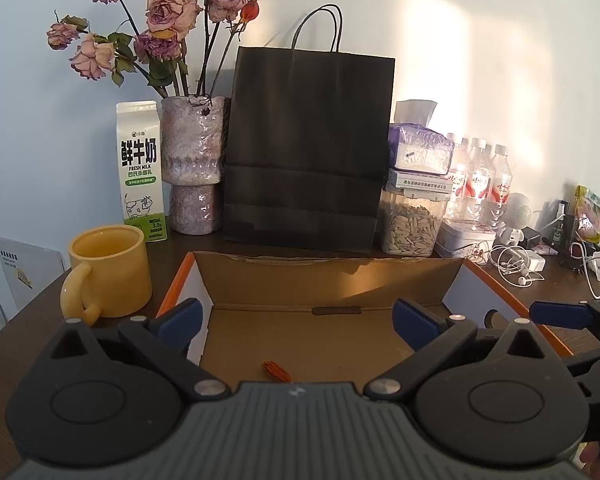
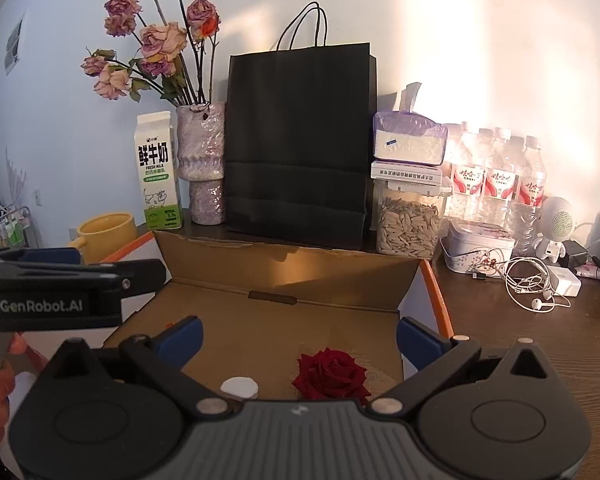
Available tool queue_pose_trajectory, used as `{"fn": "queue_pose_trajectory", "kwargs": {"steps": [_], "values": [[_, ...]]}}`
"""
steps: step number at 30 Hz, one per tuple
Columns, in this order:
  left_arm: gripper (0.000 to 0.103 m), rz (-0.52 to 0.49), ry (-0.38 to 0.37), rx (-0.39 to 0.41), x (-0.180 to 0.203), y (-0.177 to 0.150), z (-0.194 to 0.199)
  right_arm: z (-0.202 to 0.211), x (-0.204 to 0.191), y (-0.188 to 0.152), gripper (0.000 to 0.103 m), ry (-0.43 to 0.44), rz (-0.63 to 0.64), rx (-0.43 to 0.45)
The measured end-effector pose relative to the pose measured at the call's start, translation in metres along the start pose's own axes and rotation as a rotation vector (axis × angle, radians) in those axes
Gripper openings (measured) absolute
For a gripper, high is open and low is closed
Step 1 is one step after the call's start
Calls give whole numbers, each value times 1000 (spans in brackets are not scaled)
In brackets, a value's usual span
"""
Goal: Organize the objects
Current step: 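Open both tools to drop the block and rose into the box, then withdraw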
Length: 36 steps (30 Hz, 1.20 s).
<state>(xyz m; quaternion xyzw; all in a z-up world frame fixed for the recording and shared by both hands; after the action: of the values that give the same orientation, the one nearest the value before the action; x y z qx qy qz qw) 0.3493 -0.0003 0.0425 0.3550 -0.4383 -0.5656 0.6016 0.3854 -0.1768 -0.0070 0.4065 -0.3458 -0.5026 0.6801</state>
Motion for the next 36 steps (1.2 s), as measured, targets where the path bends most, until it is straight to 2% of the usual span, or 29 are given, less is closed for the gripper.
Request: {"fn": "queue_pose_trajectory", "kwargs": {"steps": [14, 24, 36], "values": [[103, -3, -30, 26, 4, 6, 17, 15, 0, 3, 103, -3, 3, 37], [103, -1, -46, 42, 6, 3, 47, 47, 1, 3, 103, -3, -2, 88], [103, 12, -24, 33, -10, -12, 94, 94, -1, -16, 103, -11, 0, 106]]}}
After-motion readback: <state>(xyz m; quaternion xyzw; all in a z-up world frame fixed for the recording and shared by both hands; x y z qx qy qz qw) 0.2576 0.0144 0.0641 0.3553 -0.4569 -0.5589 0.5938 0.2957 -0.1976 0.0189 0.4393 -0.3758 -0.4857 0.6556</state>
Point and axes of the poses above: each gripper's, at about its wrist camera, not at the fingertips, and z roughly against the way its jaws point, x to its right, y to its top, the point moved 2 cm from there along -z, roughly the way its jaws point, and after that the axes turned 9 degrees about -y, right-handed, at the moved point
